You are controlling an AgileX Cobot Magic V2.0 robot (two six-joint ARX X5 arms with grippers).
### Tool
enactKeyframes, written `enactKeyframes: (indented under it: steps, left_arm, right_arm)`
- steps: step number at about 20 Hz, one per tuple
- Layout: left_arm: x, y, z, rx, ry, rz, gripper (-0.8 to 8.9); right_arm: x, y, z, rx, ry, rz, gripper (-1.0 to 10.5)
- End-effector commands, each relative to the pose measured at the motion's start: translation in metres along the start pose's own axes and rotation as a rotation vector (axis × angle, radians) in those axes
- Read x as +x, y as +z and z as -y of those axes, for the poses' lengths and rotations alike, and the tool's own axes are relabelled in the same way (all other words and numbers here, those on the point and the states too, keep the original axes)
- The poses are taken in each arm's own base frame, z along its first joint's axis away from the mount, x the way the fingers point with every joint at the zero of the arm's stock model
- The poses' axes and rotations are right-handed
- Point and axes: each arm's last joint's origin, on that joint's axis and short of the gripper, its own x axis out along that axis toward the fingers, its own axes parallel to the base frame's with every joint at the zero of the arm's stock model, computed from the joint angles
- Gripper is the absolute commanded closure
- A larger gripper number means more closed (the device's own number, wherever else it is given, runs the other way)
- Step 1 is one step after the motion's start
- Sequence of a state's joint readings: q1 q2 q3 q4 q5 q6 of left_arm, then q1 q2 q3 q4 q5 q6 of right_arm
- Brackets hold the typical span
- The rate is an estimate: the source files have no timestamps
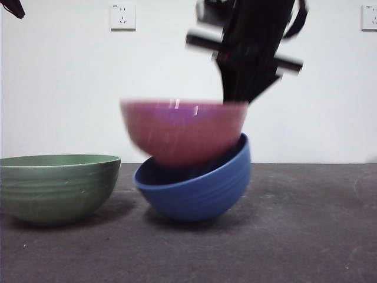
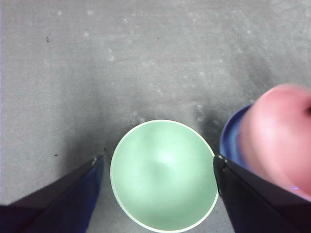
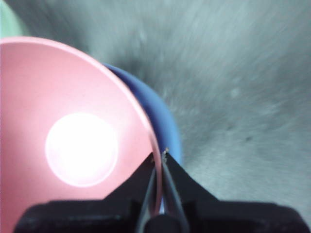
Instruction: Pick up the green bowl on the top,put the green bowl on the left,pick up the red bowl in the middle,put the red bowl on the right
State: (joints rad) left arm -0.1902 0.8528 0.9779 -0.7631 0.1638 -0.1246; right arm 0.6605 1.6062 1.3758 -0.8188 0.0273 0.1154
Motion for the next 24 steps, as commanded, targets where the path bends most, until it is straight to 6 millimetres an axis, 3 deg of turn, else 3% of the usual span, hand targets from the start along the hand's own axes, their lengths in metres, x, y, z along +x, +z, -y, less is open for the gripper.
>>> enactKeyframes:
  steps: [1,5,7,11,14,18,24]
  left_arm:
    - [0.000,0.001,0.000,-0.005,0.001,0.011,4.36]
    - [0.000,0.001,0.000,-0.004,0.001,0.016,4.36]
    - [0.000,0.001,0.000,-0.003,0.000,0.016,4.36]
    - [0.000,0.001,0.000,-0.003,0.000,0.015,4.36]
    - [0.000,0.001,0.000,-0.004,0.000,0.015,4.36]
    - [0.000,0.001,0.000,-0.004,0.000,0.015,4.36]
    - [0.000,0.002,0.000,-0.002,-0.002,0.025,4.36]
  right_arm:
    - [-0.036,-0.002,0.005,0.011,0.001,0.075,9.6]
    - [-0.087,-0.025,0.029,0.055,-0.055,0.083,9.6]
    - [-0.105,-0.038,0.046,0.103,-0.164,0.057,9.6]
    - [-0.121,-0.069,0.084,0.247,-0.346,-0.027,9.6]
    - [-0.104,-0.094,0.106,0.343,-0.393,-0.093,9.6]
    - [-0.055,-0.114,0.124,0.402,-0.339,-0.070,9.6]
    - [0.005,-0.108,0.138,0.428,-0.181,-0.099,9.6]
